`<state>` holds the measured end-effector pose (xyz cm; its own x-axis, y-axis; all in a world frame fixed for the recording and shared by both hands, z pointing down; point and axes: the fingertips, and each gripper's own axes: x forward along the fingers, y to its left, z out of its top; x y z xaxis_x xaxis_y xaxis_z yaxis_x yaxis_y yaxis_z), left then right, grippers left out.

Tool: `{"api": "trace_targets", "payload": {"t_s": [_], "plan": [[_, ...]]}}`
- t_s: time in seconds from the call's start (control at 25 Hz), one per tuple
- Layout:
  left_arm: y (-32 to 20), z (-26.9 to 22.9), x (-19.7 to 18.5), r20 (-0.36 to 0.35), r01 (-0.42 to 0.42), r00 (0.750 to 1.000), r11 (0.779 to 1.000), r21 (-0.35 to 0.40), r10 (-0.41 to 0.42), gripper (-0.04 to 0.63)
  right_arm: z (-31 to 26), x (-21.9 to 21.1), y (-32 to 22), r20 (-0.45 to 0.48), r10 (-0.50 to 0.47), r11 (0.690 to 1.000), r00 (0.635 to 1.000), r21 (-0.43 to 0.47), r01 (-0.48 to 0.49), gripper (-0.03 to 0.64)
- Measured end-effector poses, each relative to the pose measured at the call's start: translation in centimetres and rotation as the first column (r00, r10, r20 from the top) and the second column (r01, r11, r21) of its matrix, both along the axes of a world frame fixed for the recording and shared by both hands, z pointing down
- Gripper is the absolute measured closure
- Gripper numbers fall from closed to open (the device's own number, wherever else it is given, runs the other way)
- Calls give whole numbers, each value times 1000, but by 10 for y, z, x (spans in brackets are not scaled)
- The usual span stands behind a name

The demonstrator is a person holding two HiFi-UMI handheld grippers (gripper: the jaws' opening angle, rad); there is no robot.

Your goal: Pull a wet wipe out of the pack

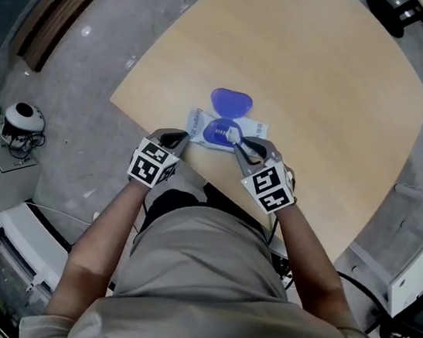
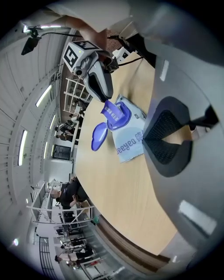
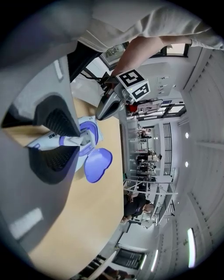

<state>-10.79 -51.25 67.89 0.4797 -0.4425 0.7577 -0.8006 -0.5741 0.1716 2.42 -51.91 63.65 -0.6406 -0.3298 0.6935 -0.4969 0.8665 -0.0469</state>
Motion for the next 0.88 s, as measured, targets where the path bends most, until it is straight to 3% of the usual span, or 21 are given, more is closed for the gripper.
{"api": "trace_targets", "payload": {"t_s": [0.56,0.88], "plan": [[-4,18,6,-1,-10,1000,998,-58,10,589,24,-18,-6,-22,-92,995,996,-49,91,563],[-5,22,7,14,-30,999,997,-67,31,589,28,-19,-8,-41,-98,994,994,-47,96,588]]}}
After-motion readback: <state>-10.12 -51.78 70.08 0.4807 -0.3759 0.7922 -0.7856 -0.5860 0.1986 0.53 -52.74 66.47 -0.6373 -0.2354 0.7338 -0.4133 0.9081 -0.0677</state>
